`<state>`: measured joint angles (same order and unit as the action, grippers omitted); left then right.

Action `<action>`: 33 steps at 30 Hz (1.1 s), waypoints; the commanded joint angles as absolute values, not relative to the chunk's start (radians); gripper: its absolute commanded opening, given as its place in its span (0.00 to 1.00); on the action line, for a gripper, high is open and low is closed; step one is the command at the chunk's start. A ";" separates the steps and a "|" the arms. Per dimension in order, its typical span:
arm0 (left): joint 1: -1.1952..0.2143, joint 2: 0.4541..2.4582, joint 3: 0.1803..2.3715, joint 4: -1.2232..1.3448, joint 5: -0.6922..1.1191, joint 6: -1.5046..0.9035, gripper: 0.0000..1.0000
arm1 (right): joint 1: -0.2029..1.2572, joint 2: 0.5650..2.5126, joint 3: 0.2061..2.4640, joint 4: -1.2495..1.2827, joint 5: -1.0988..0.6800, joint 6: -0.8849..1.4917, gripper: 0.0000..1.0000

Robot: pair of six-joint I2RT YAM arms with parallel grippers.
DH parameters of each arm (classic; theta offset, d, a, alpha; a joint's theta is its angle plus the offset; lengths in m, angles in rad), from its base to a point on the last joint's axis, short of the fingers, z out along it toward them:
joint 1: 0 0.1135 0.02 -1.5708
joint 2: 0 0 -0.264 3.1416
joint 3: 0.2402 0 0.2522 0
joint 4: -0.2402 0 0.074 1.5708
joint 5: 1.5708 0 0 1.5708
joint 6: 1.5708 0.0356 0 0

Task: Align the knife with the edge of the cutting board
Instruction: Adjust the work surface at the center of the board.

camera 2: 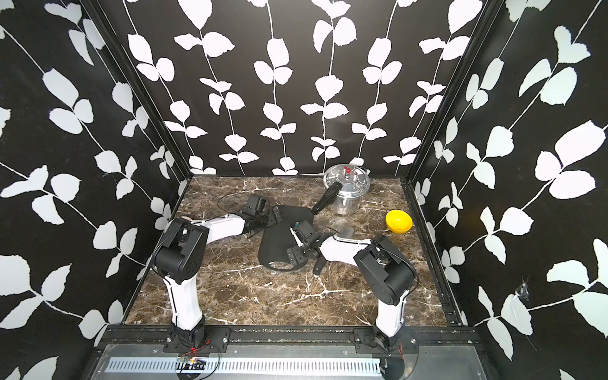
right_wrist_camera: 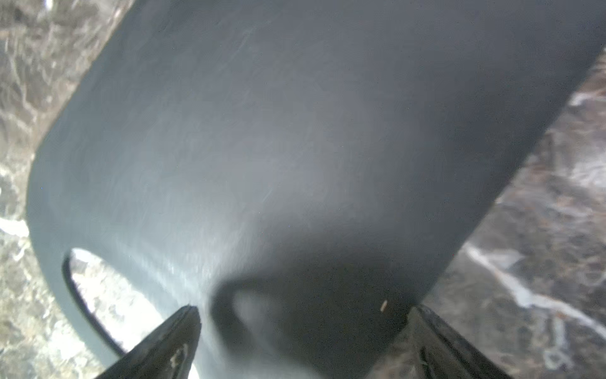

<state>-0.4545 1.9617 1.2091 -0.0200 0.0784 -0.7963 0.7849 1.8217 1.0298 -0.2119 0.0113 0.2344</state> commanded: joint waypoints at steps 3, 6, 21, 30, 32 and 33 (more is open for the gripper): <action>-0.466 2.037 1.287 -0.074 0.162 -0.791 0.98 | 0.941 1.870 1.105 -0.248 -0.012 0.144 0.99; -0.466 2.064 1.346 -0.102 0.148 -0.746 0.98 | 0.998 1.899 1.155 -0.263 -0.016 0.110 0.99; -0.391 1.637 1.153 -0.420 -0.081 -0.631 0.98 | 0.903 1.807 1.199 -0.241 -0.029 0.186 1.00; -0.451 1.445 0.916 -0.489 0.006 -0.866 0.98 | 0.675 1.906 1.330 -0.216 -0.067 0.157 1.00; -0.479 1.438 0.891 -0.479 0.038 -0.915 0.98 | 0.649 1.921 1.350 -0.219 -0.069 0.151 0.99; -0.492 1.440 0.885 -0.476 0.045 -0.933 0.98 | 0.643 1.921 1.349 -0.217 -0.066 0.145 1.00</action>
<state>-0.4652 1.4731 0.9043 -0.4519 0.0021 -0.8322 0.6548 1.9041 1.3231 -0.2577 -0.0628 0.1604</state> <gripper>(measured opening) 0.985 0.995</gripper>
